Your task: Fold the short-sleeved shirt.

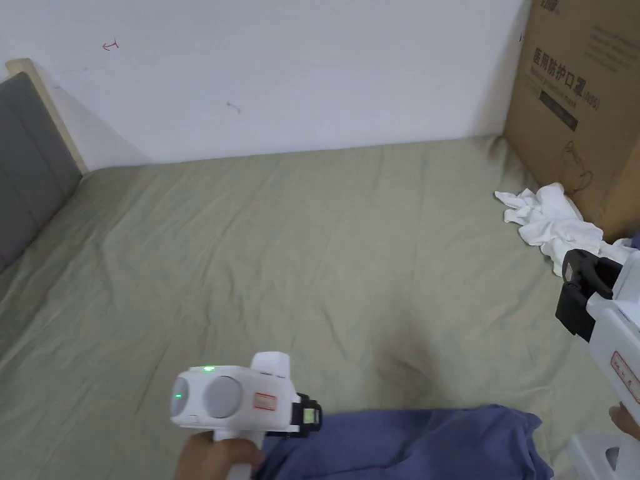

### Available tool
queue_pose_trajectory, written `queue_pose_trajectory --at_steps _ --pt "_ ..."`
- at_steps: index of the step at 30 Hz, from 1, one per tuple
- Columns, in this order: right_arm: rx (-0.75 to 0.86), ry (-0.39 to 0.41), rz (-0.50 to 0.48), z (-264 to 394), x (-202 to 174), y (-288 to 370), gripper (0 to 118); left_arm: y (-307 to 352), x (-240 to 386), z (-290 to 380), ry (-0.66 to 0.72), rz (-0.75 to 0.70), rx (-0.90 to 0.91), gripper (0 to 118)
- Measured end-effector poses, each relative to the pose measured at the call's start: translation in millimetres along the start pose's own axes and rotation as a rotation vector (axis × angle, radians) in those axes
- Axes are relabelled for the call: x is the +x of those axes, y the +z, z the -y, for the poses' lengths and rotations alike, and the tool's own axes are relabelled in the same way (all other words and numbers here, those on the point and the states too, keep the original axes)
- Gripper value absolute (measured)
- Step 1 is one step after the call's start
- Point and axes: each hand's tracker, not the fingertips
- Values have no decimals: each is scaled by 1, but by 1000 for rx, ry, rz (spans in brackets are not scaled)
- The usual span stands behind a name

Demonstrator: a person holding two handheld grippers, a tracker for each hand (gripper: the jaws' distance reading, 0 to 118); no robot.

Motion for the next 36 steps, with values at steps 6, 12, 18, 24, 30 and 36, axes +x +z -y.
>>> queue_pose_trajectory --at_steps 6,12,18,24,30,36 --pt "-13 7 20 1 6 7 0 -75 39 7 -37 8 -69 0" --pt "-20 8 42 4 16 9 0 -104 37 17 -35 2 -115 0" --pt "-17 10 44 3 16 10 0 -58 35 6 -30 74 -40 65" --pt "2 3 18 -4 4 7 0 28 35 3 -131 51 249 97" --pt "11 5 -10 -7 -7 6 0 97 10 19 -131 -98 627 94" --pt "10 6 -25 -6 -12 5 0 116 -27 36 -111 -257 689 55"
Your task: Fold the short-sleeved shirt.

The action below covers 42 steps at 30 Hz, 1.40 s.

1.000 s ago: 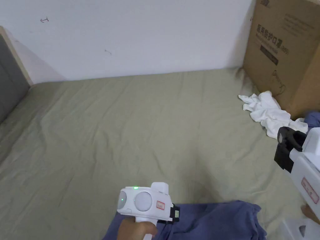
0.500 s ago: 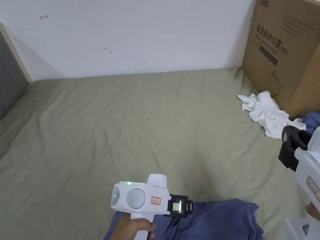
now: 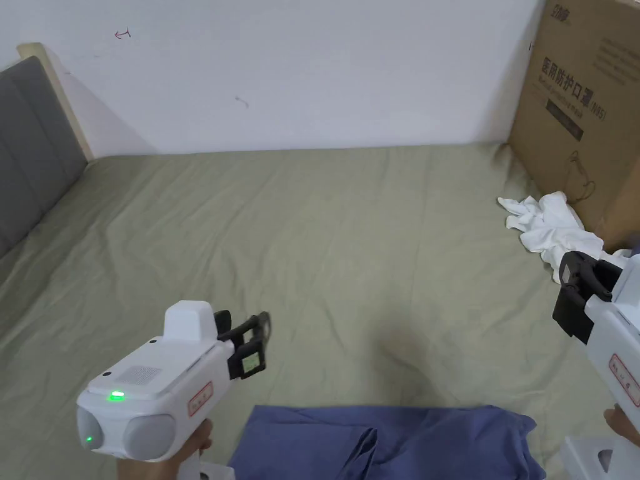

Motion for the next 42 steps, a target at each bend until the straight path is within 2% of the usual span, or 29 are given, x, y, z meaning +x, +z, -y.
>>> queue_pose_trajectory --at_steps 1,2,6,9,11,24,32,36,38,42 --pt "-1 -1 -2 0 0 0 0 0 -7 4 15 9 -15 25" --pt "-3 -2 -2 1 0 0 0 -1 -14 9 44 12 -39 1" --pt "-11 -1 -1 3 0 -1 0 0 -24 34 26 -65 -53 0" --pt "-14 3 0 4 1 0 0 1 -33 48 83 -58 -47 0" --pt "-14 2 1 4 1 -1 0 -4 -33 58 74 -80 -71 0" --pt "-55 -10 26 15 16 0 0 -49 17 161 23 -6 -419 0" --pt "-61 -7 50 15 26 1 0 -78 54 164 4 0 -452 0" --pt "-61 -13 54 16 28 1 0 -88 69 159 41 11 -450 0" --pt "-63 -12 53 16 28 1 0 -91 78 159 64 77 -459 0" --pt "-66 -8 51 16 27 1 0 -100 99 165 -6 61 -479 0"
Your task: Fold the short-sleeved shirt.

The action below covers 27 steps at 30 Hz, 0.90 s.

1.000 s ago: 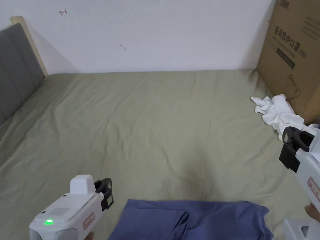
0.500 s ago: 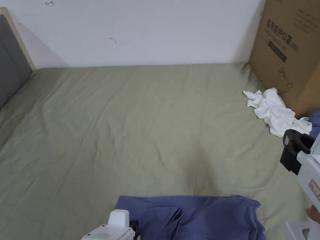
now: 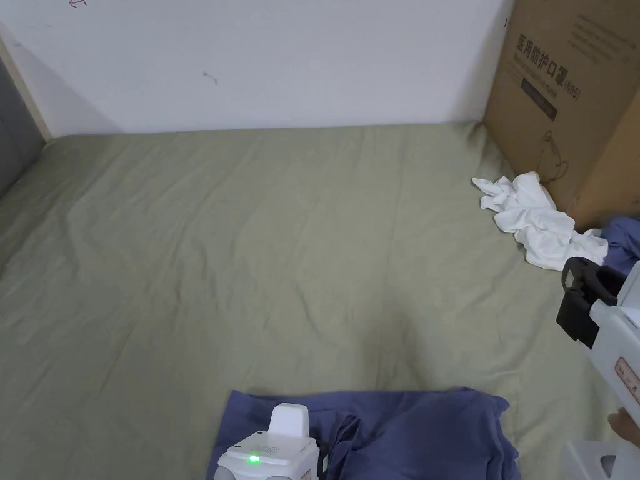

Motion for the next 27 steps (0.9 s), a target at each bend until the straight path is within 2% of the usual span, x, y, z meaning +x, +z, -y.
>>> queue_pose_trajectory --at_steps 3,7,10,12,15,18,20,21,22,24,25,27 --pt "1 -1 1 0 0 1 0 6 -9 -6 74 18 -1 0" --pt "1 7 -4 -2 -1 1 0 38 -33 -29 197 128 52 0" --pt "7 7 -10 -4 -2 1 0 69 -67 -58 262 262 65 0" --pt "11 9 -13 -6 -4 1 0 87 -99 -78 321 411 45 0" --pt "14 8 -16 -7 -6 0 0 99 -138 -94 333 497 -2 1" --pt "11 5 -18 -6 -9 -2 0 93 -172 -96 353 482 -75 4" --pt "4 4 -23 -5 -11 -3 0 84 -187 -90 382 450 -106 21" --pt "0 5 -24 -4 -12 -4 0 79 -196 -85 411 436 -123 37" --pt "-4 8 -25 -4 -13 -4 0 74 -203 -82 429 422 -140 61" --pt "-12 14 -26 -2 -14 -6 0 68 -207 -72 456 402 -151 89" --pt "-16 16 -26 -1 -15 -7 0 64 -210 -69 459 404 -164 98" --pt "-26 17 -26 1 -14 -9 0 54 -217 -58 476 418 -181 99"
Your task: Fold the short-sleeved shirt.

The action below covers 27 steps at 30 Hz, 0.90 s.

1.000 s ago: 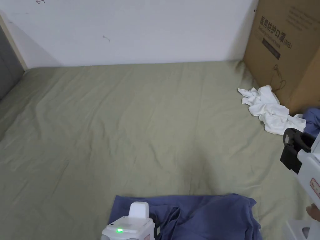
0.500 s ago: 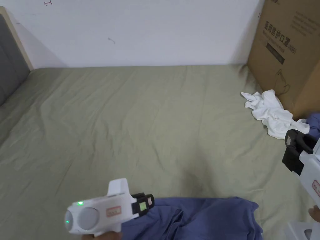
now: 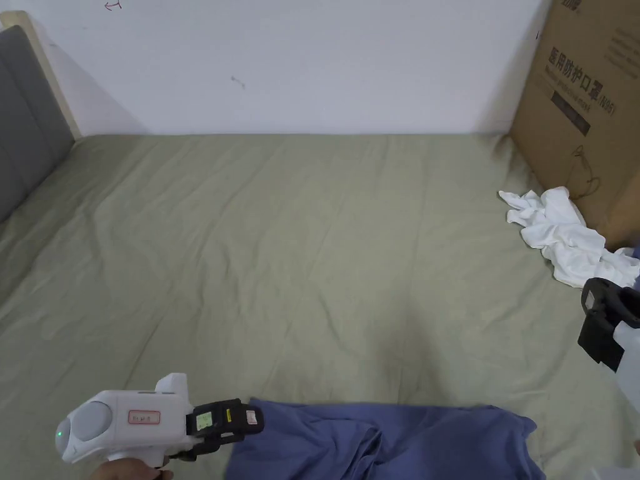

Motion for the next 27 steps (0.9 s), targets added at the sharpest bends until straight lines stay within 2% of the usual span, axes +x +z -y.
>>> queue_pose_trajectory --at_steps 3,8,10,11,12,13,14,16,21,24,27 --pt "-10 4 4 1 0 -1 0 -17 -25 1 22 -17 -44 96" --pt "-22 12 9 3 0 -3 0 -26 -39 3 8 16 -71 62" --pt "-26 15 15 4 -1 -4 0 -20 -14 4 44 51 -81 41" --pt "-27 12 15 5 0 -4 0 -25 -12 5 50 53 -89 36" --pt "-28 9 13 5 0 -5 0 -31 -8 7 44 43 -101 31" --pt "-31 6 13 5 0 -5 0 -32 -2 10 17 28 -107 19" --pt "-32 5 12 5 -1 -5 0 -34 3 13 -25 -19 -93 15" --pt "-30 7 11 4 -1 -5 0 -34 12 17 -9 -37 -74 11" --pt "-20 8 1 0 0 -7 0 -17 13 12 -112 -121 -25 9" --pt "-3 1 -6 -5 -2 -8 0 9 8 7 -100 -110 -2 7" --pt "11 -9 -19 -6 -3 -9 0 44 1 5 -107 -199 48 7"
